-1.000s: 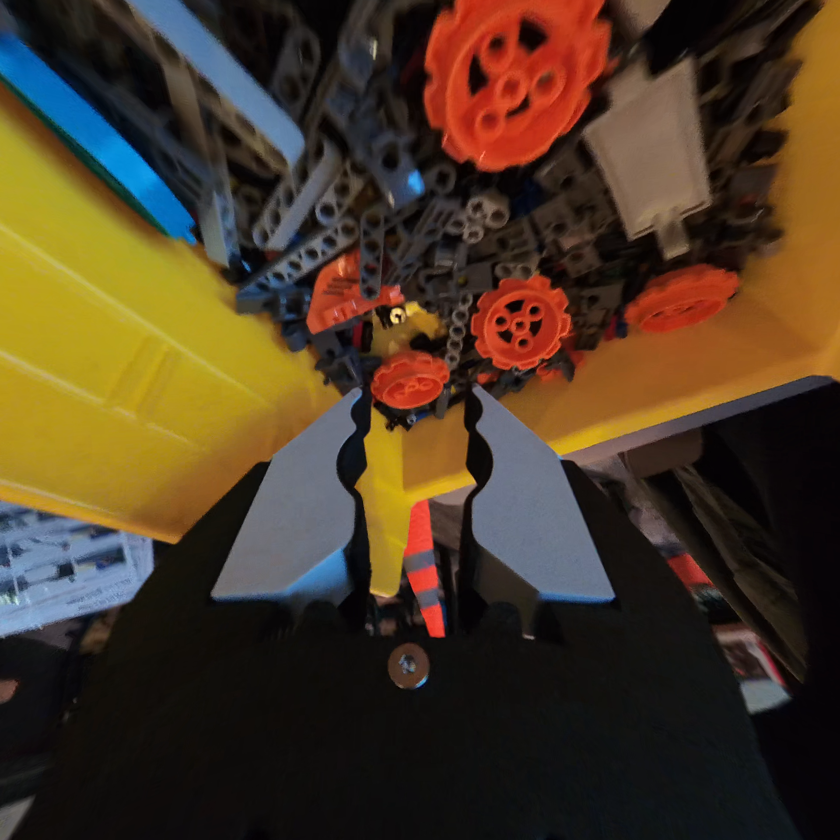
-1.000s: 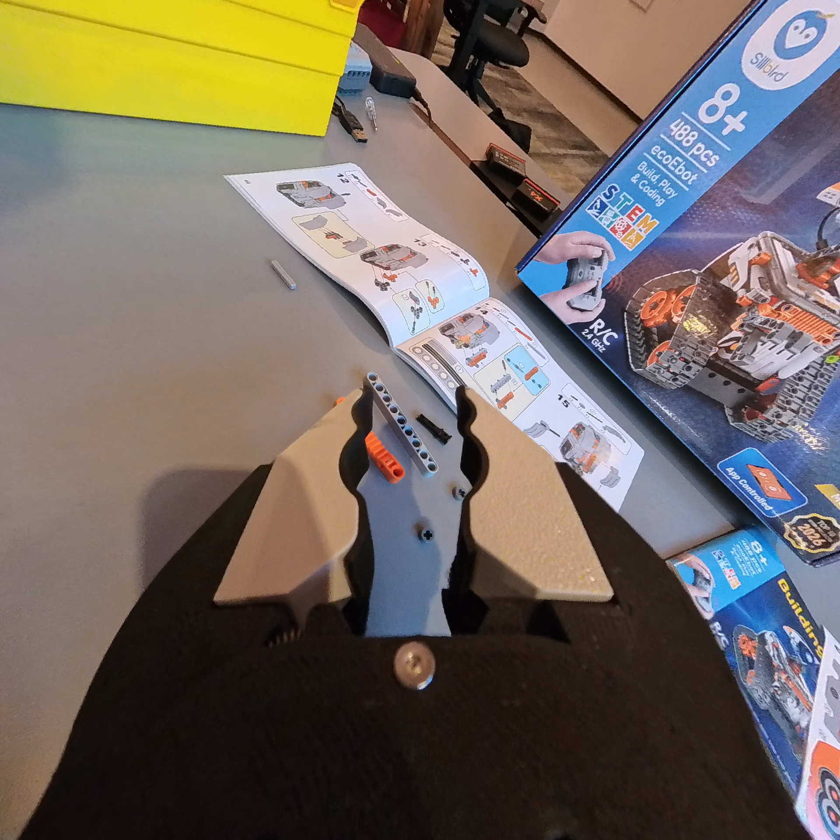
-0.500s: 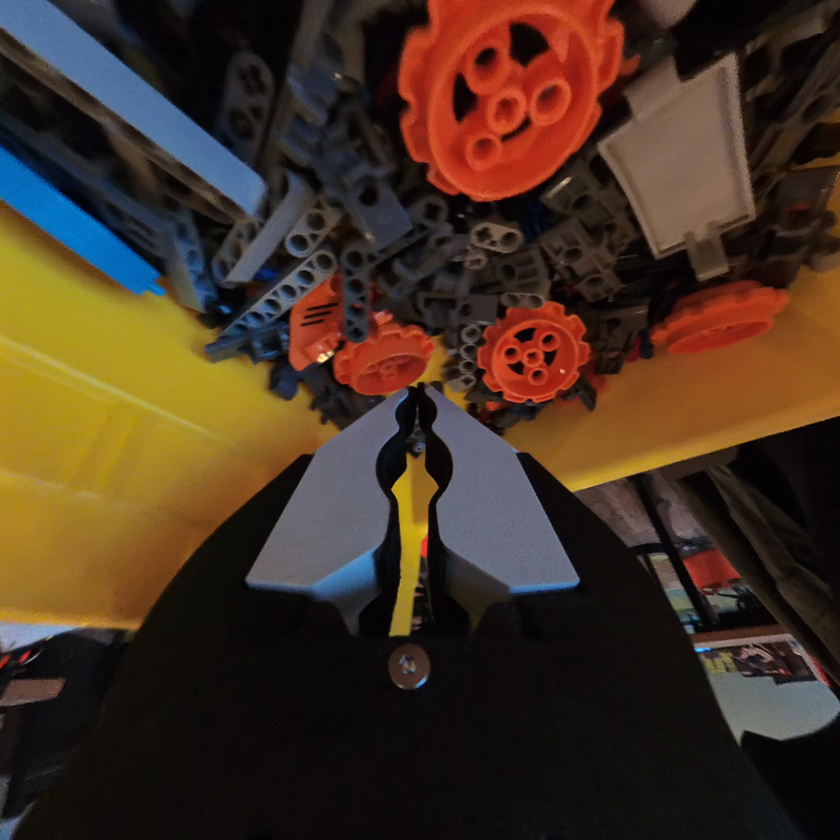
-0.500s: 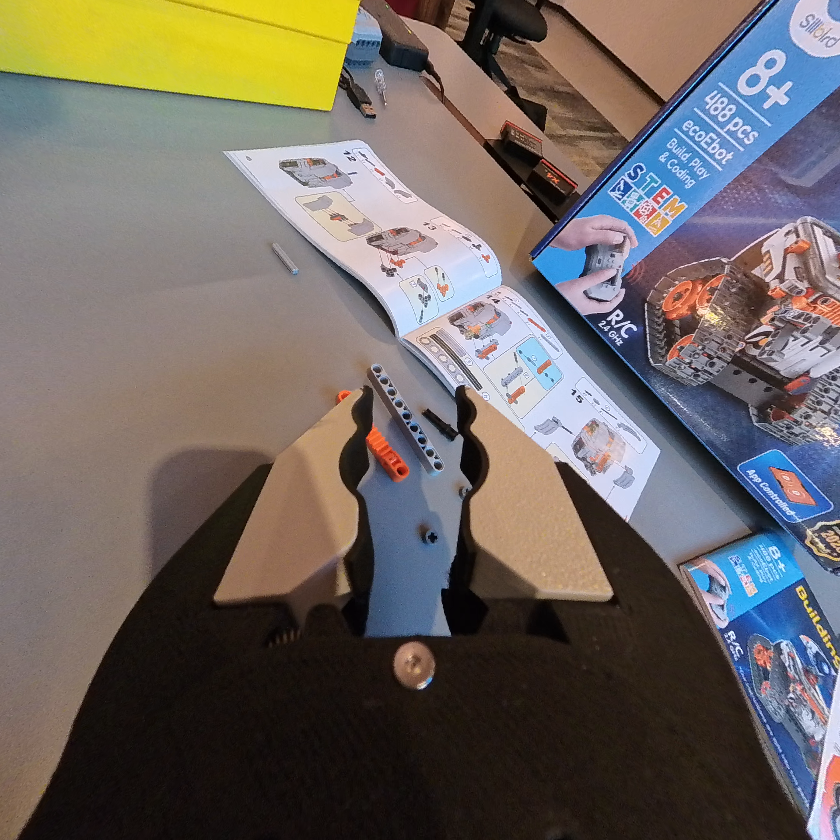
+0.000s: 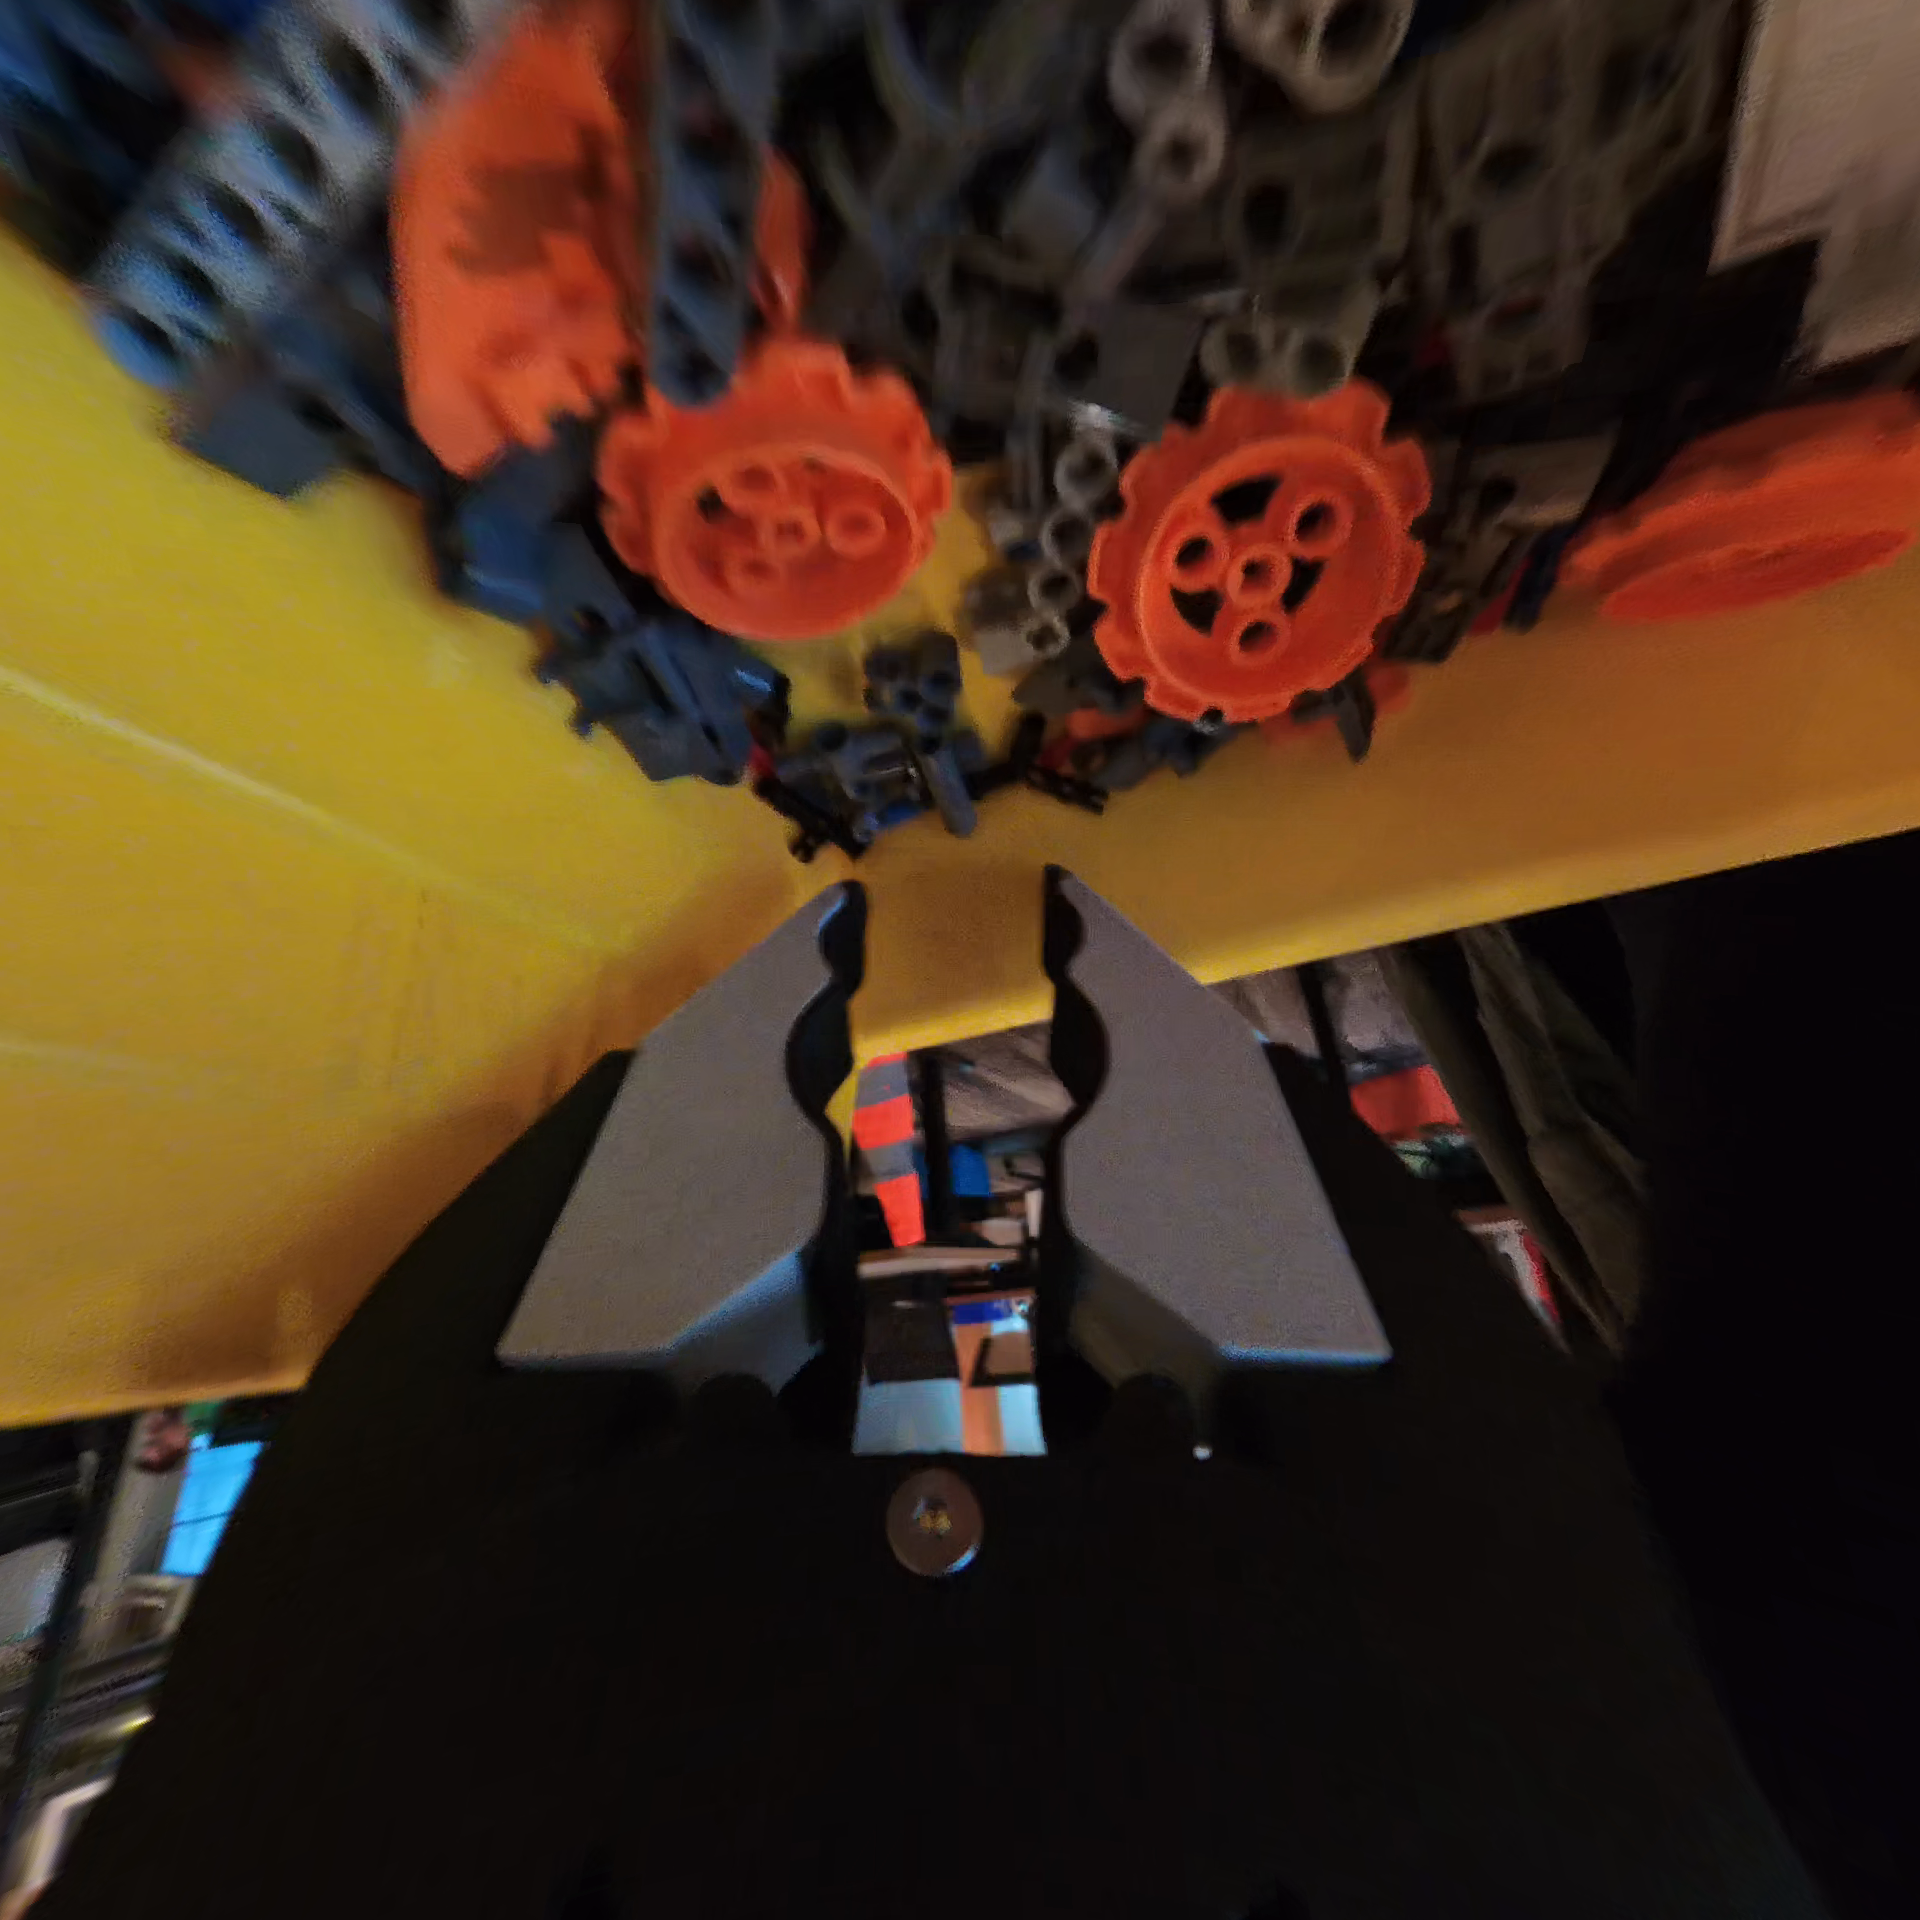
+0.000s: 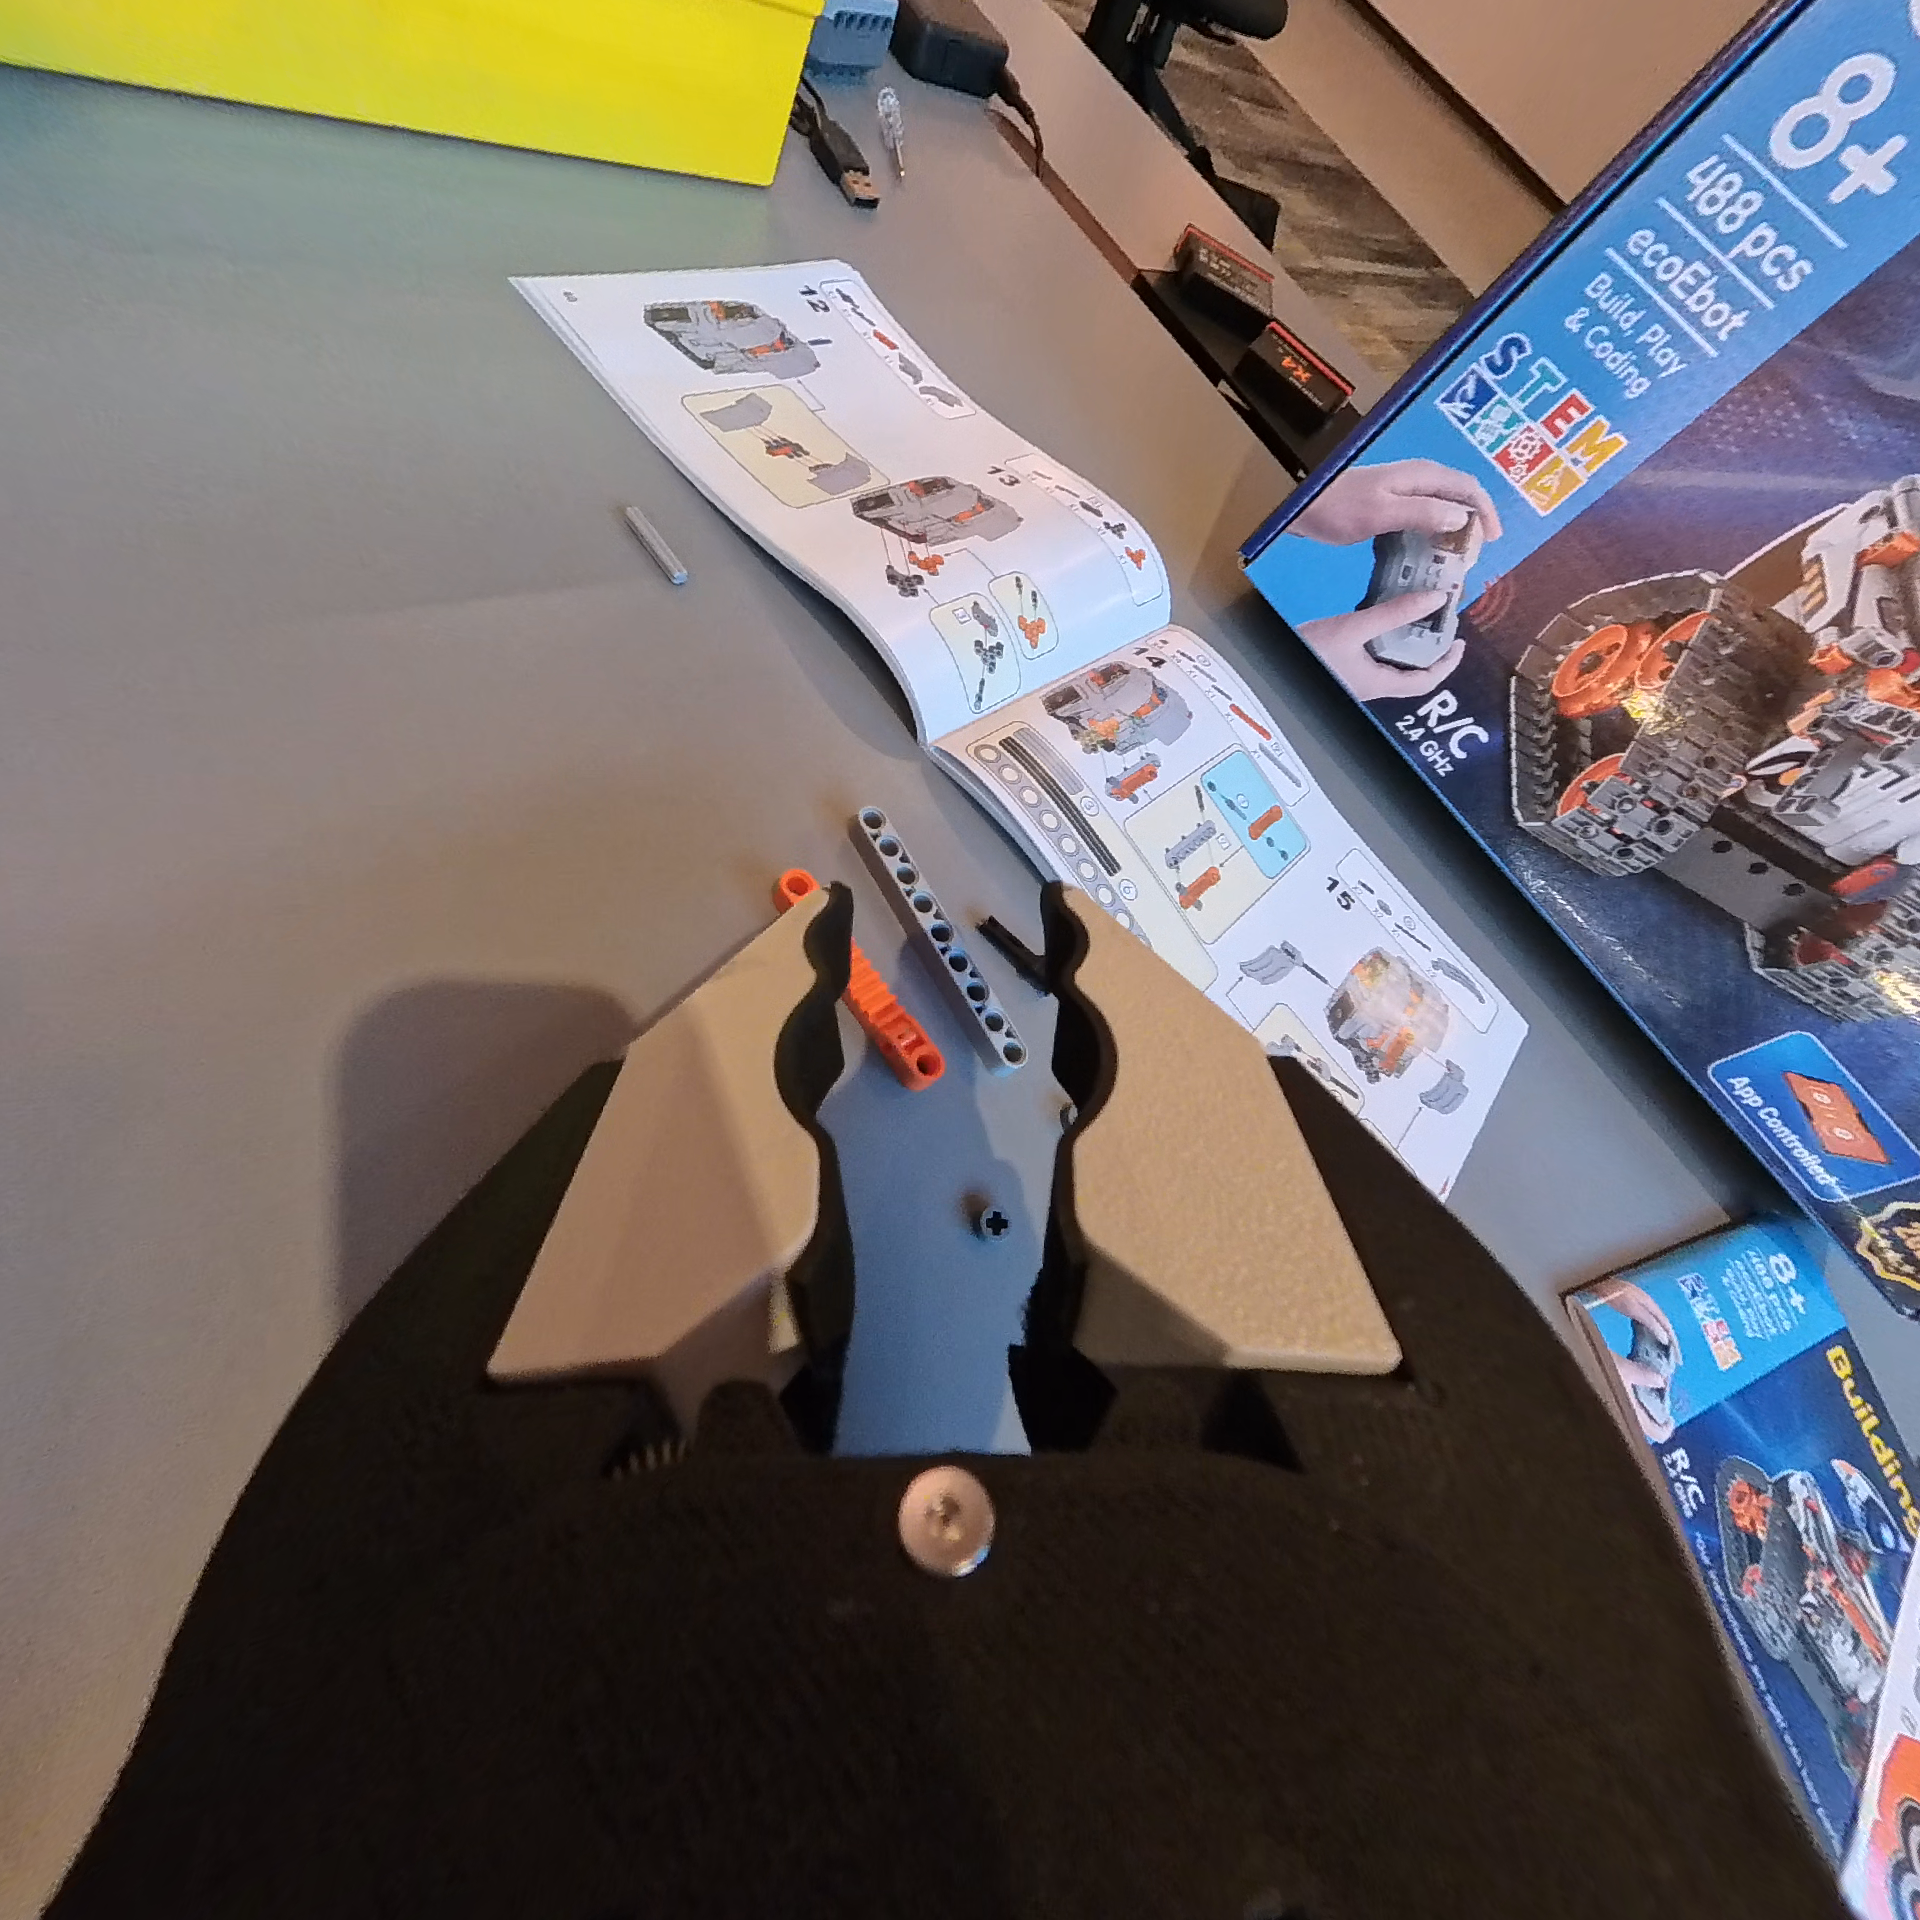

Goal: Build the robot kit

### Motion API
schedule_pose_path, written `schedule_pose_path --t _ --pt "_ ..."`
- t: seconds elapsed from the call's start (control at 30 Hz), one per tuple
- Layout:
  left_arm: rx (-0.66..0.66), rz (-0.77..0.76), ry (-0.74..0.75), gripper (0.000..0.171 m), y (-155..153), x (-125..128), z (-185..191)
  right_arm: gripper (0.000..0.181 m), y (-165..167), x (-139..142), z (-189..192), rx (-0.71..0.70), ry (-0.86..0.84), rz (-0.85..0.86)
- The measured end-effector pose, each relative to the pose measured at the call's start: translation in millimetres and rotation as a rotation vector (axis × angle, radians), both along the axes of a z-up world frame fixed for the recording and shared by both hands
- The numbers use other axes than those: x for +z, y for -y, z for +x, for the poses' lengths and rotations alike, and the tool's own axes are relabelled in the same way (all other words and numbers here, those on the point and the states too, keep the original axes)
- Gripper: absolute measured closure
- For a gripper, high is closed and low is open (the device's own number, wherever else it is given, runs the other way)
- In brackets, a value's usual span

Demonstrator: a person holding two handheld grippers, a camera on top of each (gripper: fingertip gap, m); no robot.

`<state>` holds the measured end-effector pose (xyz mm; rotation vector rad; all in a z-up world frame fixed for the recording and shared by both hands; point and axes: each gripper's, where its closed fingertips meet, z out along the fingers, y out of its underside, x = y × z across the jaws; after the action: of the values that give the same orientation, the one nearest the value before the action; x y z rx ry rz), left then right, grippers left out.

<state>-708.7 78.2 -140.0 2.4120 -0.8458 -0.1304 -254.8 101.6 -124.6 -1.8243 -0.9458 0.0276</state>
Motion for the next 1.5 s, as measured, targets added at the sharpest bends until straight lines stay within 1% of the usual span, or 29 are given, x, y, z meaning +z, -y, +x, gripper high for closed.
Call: schedule_pose_path --t 0.03,0.07,0.23,0.33,0.37,0.4,0.63,0.77,0.93,1.03,1.13,1.17,1.2,1.27,1.3,1.33,1.37,1.43,1.5 --pt "0.02 -0.008 -0.012 0.145 1.7 -1.6 0.3 0.147 0.1 -0.3 -0.3 0.001 0.003 0.001" --pt "0.022 0.0 -0.029 0.137 -0.1 -4.2 -1.0 0.147 0.4 -0.7 -0.5 0.003 0.003 0.0" --pt "0.045 -0.015 -0.043 0.137 -0.4 -16.4 0.4 0.147 0.6 -3.0 -0.2 0.005 0.006 -0.008" --pt "0.048 -0.035 -0.042 0.139 0.0 -17.9 1.1 0.147 0.6 -5.1 -0.5 0.008 0.009 -0.016" --pt "0.039 -0.042 -0.041 0.143 -0.4 -18.2 0.3 0.147 0.4 -5.9 -0.5 0.009 0.011 -0.017" --pt "0.01 -0.042 -0.051 0.156 -2.4 -18.8 -3.6 0.147 0.2 -6.2 -0.5 0.009 0.014 -0.017" --pt "-0.026 -0.087 0.019 0.157 -3.3 -18.4 2.9 0.148 -2.9 -2.1 0.2 0.008 0.0 0.012" --pt "-0.052 -0.041 0.097 0.157 -13.4 -18.1 16.3 0.148 -7.1 -6.0 5.3 -0.015 0.006 0.005" --pt "-0.074 0.032 0.157 0.157 -34.1 -18.0 27.3 0.148 -9.7 -11.1 7.2 -0.026 0.026 -0.001" --pt "-0.082 0.113 0.165 0.158 -50.3 -14.4 29.4 0.148 -9.9 -15.5 7.0 -0.024 0.046 -0.009" --pt "-0.111 0.213 0.135 0.158 -59.0 -0.7 28.4 0.148 -10.3 -18.4 7.2 -0.025 0.058 -0.014" --pt "-0.127 0.239 0.148 0.156 -56.9 5.6 33.0 0.148 -10.5 -18.8 7.5 -0.027 0.06 -0.016" --pt "-0.143 0.241 0.194 0.151 -50.3 11.0 42.6 0.148 -11.0 -19.0 8.0 -0.029 0.063 -0.015" --pt "-0.138 0.198 0.321 0.137 -30.1 18.1 67.1 0.148 -11.4 -19.4 8.1 -0.03 0.064 -0.016" --pt "-0.118 0.172 0.361 0.122 -21.5 18.2 76.6 0.148 -11.4 -19.5 8.1 -0.03 0.065 -0.017" --pt "-0.101 0.162 0.37 0.104 -16.8 14.9 81.5 0.148 -11.2 -19.6 7.9 -0.029 0.067 -0.017" --pt "-0.1 0.165 0.354 0.096 -15.1 9.2 82.1 0.148 -11.1 -19.8 7.8 -0.028 0.068 -0.017" --pt "-0.138 0.19 0.299 0.089 -16.3 -4.5 78.4 0.148 -11.0 -19.9 7.7 -0.027 0.069 -0.018" --pt "-0.187 0.208 0.247 0.092 -16.0 -16.6 75.0 0.148 -10.8 -19.6 7.8 -0.026 0.067 -0.017"
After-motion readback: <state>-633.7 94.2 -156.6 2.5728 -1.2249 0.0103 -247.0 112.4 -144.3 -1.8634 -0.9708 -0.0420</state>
